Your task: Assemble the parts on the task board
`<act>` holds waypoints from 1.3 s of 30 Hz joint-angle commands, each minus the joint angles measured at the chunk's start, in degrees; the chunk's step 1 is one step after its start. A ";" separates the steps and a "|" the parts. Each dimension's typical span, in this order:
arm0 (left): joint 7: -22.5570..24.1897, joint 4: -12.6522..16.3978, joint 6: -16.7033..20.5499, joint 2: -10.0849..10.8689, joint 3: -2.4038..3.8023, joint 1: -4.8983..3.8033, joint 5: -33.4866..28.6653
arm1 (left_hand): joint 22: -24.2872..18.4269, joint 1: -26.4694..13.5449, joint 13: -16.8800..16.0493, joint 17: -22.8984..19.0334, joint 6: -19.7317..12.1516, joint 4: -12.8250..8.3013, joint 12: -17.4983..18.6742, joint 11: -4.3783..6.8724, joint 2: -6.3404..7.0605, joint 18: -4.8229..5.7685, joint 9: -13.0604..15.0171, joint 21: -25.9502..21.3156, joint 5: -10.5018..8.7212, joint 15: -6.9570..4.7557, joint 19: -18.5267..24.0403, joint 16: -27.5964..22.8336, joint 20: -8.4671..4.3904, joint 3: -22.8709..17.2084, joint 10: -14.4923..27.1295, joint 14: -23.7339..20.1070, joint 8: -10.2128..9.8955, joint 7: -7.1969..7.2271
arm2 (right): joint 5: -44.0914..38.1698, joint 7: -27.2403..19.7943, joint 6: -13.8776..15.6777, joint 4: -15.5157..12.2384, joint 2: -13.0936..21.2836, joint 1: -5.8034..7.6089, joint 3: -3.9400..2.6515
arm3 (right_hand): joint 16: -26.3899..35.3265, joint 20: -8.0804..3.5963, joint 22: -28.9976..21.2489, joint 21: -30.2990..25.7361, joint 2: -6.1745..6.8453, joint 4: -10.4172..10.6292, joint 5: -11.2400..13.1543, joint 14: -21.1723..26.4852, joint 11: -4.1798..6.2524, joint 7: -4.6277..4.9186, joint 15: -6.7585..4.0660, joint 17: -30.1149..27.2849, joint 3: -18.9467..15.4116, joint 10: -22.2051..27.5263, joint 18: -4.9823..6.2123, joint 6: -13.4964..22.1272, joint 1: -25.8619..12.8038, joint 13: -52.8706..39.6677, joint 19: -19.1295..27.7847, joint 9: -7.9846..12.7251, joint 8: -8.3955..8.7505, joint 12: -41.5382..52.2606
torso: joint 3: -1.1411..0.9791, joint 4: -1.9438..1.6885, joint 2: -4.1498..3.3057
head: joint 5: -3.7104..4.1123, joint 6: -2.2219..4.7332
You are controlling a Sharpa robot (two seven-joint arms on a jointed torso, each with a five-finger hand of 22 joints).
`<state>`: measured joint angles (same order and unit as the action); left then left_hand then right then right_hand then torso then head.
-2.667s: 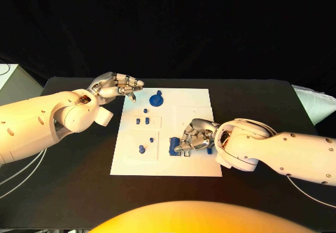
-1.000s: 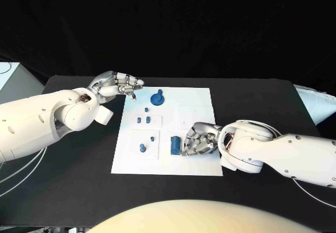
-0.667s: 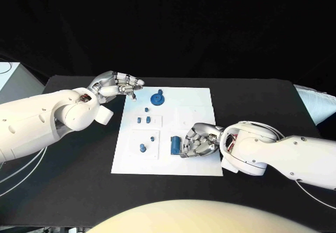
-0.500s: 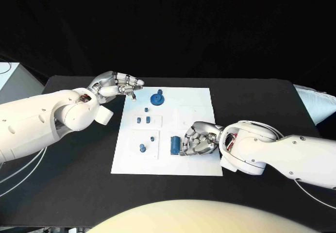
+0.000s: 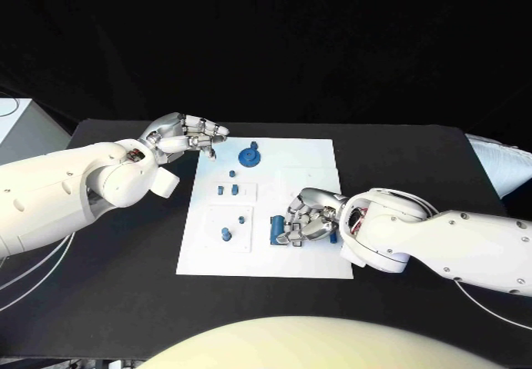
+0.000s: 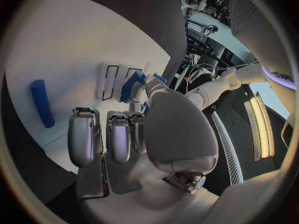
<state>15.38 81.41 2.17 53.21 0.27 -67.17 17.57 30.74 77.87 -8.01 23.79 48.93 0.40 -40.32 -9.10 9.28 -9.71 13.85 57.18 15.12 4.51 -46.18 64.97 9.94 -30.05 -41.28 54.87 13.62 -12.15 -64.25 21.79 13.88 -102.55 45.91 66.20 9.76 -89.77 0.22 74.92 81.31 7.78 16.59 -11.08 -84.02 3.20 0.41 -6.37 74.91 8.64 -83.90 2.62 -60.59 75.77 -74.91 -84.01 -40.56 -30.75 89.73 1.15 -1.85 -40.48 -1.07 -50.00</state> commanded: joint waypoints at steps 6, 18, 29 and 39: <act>0.17 0.15 -0.88 -0.01 0.02 -0.02 0.14 | -0.06 -0.42 0.05 0.07 -0.46 0.26 -0.38 0.15 0.08 -0.90 0.09 -0.12 0.20 0.15 -0.20 0.30 0.12 -0.07 0.35 -0.43 0.31 -0.13 | -2.11 0.89 -2.23 0.89 -0.45 -0.04 0.00 | -0.23 -0.54 13.04 0.15 -0.03 -0.43 0.21 -5.98 0.39 -0.23 -0.30 15.09 2.09 -6.10 -1.09 -0.14 0.63 -15.09 -4.52 -0.35 0.34 0.27 | 0.05 0.06 0.00 | -0.11 0.00; -0.05 0.19 -1.16 0.18 0.02 -0.02 0.30 | -0.29 -0.29 0.11 0.08 -0.51 0.35 -0.58 0.16 0.09 -0.91 0.13 -0.39 0.21 0.14 -0.38 0.38 0.12 -0.07 0.43 -0.52 0.50 -0.12 | -2.39 0.73 -6.02 1.17 -0.40 -0.07 0.01 | -0.23 -0.59 13.07 0.27 1.54 -1.00 0.84 -5.98 0.41 -0.24 -0.33 15.09 5.35 -6.10 -1.11 -0.14 2.69 -15.09 -4.53 -0.70 0.67 0.27 | -0.02 0.09 0.05 | -0.23 0.00; -0.21 0.17 -1.27 0.20 0.02 -0.02 0.40 | -0.29 -0.29 0.11 0.08 -0.51 0.35 -0.58 0.16 0.09 -0.91 0.13 -0.39 0.21 0.14 -0.38 0.38 0.12 -0.07 0.43 -0.52 0.50 -0.12 | -2.35 -0.50 -5.39 0.77 -0.32 -0.17 0.01 | -0.23 -0.55 13.06 0.24 2.36 -0.56 1.42 -5.98 0.29 -0.09 -0.26 15.09 5.81 -6.10 -1.11 -0.34 2.19 -15.09 -4.51 -0.81 0.72 0.27 | 0.01 0.02 0.00 | -0.17 0.00; -0.32 0.10 -1.32 0.22 0.02 -0.02 0.44 | -0.29 -0.29 0.11 0.08 -0.51 0.35 -0.58 0.16 0.09 -0.91 0.13 -0.39 0.21 0.14 -0.38 0.38 0.12 -0.07 0.43 -0.52 0.50 -0.12 | -2.27 -1.29 -2.61 0.46 0.43 -0.24 0.01 | -0.23 -0.52 13.09 0.34 2.48 -0.10 1.56 -5.98 0.25 -0.05 -0.21 15.09 6.02 -6.10 -1.13 -0.55 1.34 -15.09 -4.53 -0.96 0.66 0.27 | 0.00 0.06 0.02 | -0.28 0.00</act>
<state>14.90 81.42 1.80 53.48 0.26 -67.17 17.87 30.51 77.87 -7.96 23.82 48.73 0.40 -40.77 -8.90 9.28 -9.71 13.92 57.18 15.12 4.72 -46.18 64.97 9.93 -30.05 -41.07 54.66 13.98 -12.36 -66.01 21.68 10.05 -101.93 46.29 66.03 9.77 -89.77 0.22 74.94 81.31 10.29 16.20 -9.76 -84.02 3.20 0.27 -6.37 74.91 14.73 -83.91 2.62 -60.74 77.54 -74.94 -84.01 -41.47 -30.26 89.73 1.15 -1.81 -40.46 -1.32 -49.99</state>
